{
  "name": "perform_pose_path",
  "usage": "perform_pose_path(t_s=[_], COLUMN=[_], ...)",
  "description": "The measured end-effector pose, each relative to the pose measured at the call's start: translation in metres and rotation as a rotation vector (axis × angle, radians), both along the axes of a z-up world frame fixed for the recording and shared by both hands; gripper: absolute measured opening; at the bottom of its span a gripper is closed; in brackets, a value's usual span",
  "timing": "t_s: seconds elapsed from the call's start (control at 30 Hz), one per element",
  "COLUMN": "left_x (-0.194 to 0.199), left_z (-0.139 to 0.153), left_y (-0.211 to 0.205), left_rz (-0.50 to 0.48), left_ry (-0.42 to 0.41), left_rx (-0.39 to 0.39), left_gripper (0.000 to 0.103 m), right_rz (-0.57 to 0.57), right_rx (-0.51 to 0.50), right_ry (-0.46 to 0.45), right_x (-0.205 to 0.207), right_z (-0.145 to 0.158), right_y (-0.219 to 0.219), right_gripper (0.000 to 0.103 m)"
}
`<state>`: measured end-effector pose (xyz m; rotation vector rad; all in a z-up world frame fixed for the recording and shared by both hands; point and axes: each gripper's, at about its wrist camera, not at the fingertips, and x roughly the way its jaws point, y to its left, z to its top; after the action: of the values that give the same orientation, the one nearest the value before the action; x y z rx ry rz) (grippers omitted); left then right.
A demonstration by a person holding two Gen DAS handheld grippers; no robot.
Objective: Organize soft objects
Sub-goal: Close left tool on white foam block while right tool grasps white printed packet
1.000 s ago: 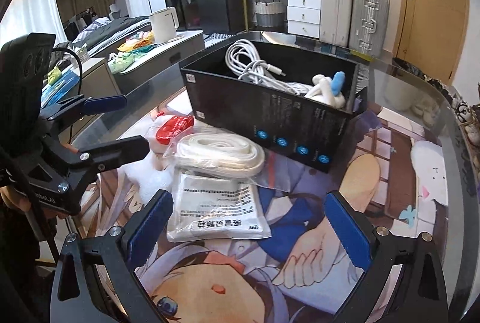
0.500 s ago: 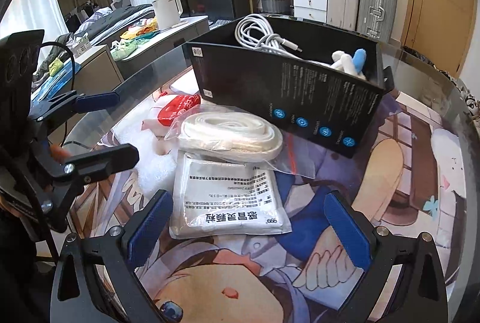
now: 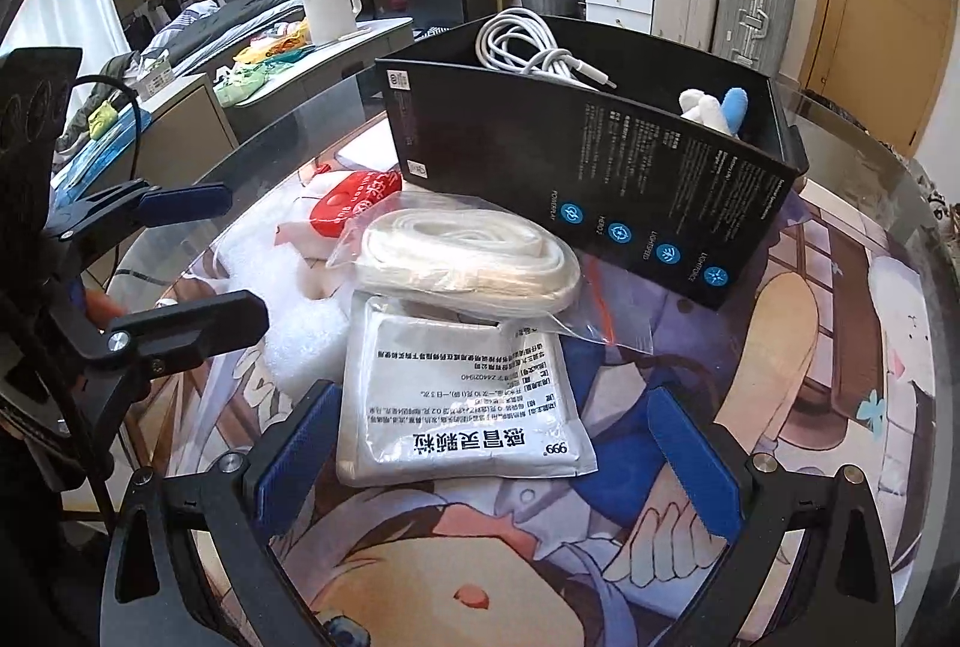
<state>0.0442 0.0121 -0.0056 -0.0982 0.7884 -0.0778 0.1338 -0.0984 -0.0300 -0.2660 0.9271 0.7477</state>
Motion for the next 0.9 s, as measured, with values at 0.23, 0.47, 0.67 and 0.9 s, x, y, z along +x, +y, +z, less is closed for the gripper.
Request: perform_pose_path(t_s=[0.23,0.47,0.67,0.9], left_x=[0.001,0.001,0.002,0.001], left_z=[-0.001,-0.003,-0.005,-0.006], left_y=[0.0,0.001,-0.002,-0.007], left_rz=[-0.003,0.006,-0.002,-0.012], left_ry=[0.003,0.003,0.013,0.02], left_rx=[0.005,0.009,0.01,0.008], left_gripper=[0.103,0.103,0.103,0.103], right_rz=[-0.006,-0.019,-0.009,0.024], right_rx=[-0.013,-0.022,-0.04,-0.032], right_ry=[-0.004,-0.007,-0.022,-0.024], right_x=[-0.001,0.0,-0.004,-0.004], right_z=[-0.004,-0.005,-0.005,-0.001], right_y=[0.005,0.006,0.0,-0.009], right_gripper=[0.102,0.1,0.093,0.077])
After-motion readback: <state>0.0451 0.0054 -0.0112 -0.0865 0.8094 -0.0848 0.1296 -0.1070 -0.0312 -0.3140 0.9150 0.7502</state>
